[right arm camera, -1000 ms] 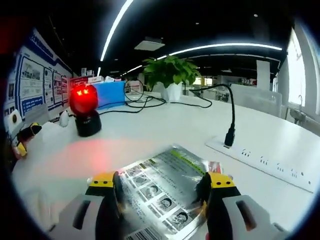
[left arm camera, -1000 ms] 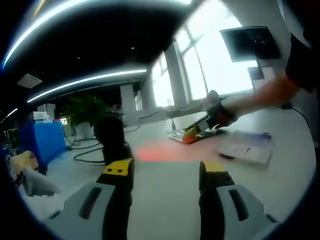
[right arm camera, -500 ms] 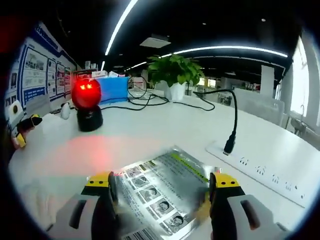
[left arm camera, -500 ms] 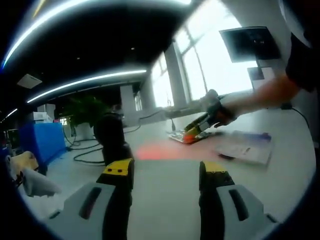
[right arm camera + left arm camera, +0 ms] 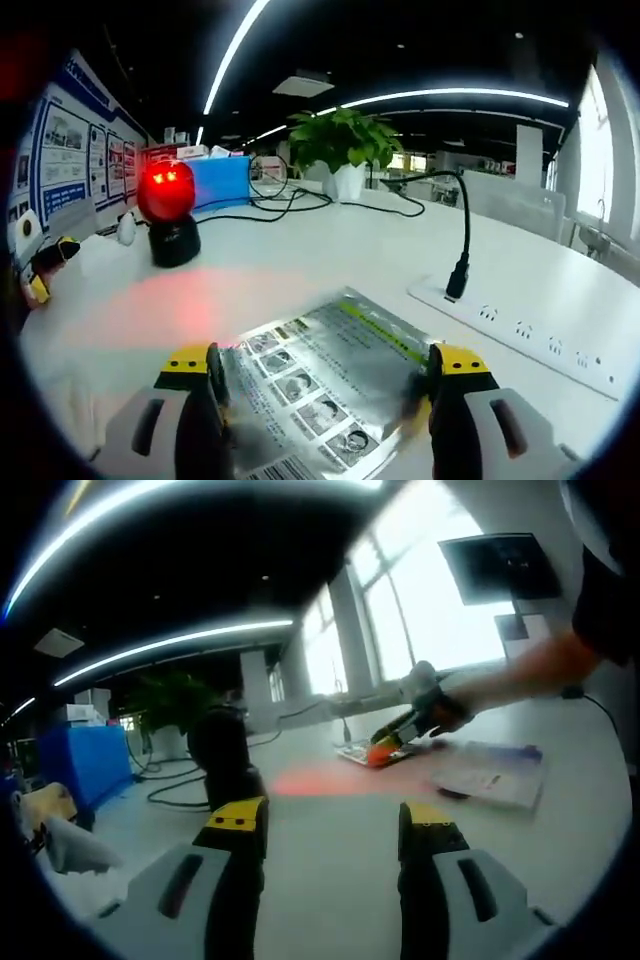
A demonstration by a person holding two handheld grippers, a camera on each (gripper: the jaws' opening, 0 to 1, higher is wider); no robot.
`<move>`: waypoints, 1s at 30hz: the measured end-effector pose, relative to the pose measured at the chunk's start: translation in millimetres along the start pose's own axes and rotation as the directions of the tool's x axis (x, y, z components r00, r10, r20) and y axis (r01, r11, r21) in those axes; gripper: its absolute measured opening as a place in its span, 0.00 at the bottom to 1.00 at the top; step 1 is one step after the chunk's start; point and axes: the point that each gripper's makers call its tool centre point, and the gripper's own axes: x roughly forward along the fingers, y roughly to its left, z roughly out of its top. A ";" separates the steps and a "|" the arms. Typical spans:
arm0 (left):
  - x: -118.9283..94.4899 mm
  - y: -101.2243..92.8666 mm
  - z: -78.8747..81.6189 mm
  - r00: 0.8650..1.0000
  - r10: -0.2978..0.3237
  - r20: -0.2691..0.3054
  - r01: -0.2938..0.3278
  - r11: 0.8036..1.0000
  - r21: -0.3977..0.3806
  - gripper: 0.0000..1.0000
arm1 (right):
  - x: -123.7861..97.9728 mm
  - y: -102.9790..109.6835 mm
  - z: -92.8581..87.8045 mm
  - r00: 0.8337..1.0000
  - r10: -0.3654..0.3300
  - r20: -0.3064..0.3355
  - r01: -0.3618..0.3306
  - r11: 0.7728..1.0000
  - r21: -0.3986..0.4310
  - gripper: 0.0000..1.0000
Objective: Clip sheet goods on table flip sheet goods clip sheet goods scan sheet goods put sheet goods back to table
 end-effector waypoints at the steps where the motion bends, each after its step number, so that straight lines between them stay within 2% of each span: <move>1: 0.1 0.0 0.1 1.000 0.000 0.000 0.000 1.000 0.000 0.45 | 0.8 -0.1 -0.8 1.000 0.002 0.000 -0.002 1.000 0.009 0.81; 3: 0.2 -0.1 0.2 1.000 -0.001 0.000 0.001 1.000 0.000 0.45 | 1.1 0.2 -2.3 1.000 0.009 0.004 -0.009 0.999 0.031 0.81; 13: 0.4 -0.6 0.8 1.000 -0.004 0.004 0.004 1.000 -0.002 0.45 | 1.0 0.8 -1.3 1.000 0.009 -0.010 -0.009 1.000 0.029 0.81; 16: 0.1 -0.5 1.1 1.000 -0.004 0.005 0.004 1.000 -0.004 0.45 | -1.9 0.6 4.5 1.000 0.002 0.002 -0.002 1.000 -0.023 0.82; 19: -0.1 -0.3 1.2 1.000 -0.002 0.006 0.002 1.000 -0.004 0.45 | -7.5 -2.8 18.9 0.998 -0.009 0.067 0.009 1.000 0.007 0.81; 26: -0.5 -0.8 1.1 1.000 -0.004 0.005 0.004 1.000 -0.006 0.45 | -23.4 -5.1 41.8 0.992 -0.021 0.122 0.017 0.999 0.031 0.80; 30: -0.7 -0.7 1.6 1.000 -0.005 0.008 0.005 1.000 -0.017 0.45 | -37.0 1.4 50.6 0.989 -0.021 0.144 0.017 0.999 0.027 0.80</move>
